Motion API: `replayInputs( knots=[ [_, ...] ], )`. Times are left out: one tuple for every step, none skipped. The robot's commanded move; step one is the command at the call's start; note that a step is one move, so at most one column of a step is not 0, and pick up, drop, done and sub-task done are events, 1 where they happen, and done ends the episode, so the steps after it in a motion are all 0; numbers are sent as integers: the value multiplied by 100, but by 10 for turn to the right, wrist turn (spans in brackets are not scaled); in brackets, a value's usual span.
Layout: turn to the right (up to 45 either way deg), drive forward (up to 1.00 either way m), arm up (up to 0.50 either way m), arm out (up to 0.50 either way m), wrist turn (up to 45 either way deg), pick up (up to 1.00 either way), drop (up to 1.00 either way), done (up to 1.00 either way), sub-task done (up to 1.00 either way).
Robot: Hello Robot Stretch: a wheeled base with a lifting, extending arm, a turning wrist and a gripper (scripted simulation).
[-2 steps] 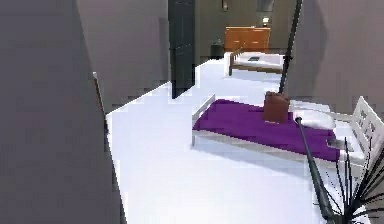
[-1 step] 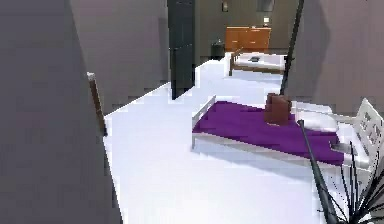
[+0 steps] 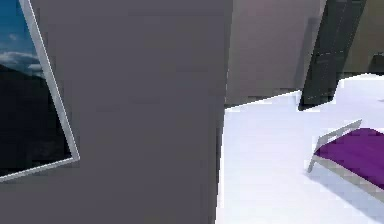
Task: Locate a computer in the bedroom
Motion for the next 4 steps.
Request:
replayInputs(
  knots=[
    [0, 30, 0, 0, 0, 0, 0, 0, 0],
    [450, 0, 0, 0, 0, 0, 0, 0, 0],
    [0, 75, 0, 0, 0, 0, 0, 0, 0],
    [-360, 0, 0, 0, 0, 0, 0, 0, 0]
  ],
)
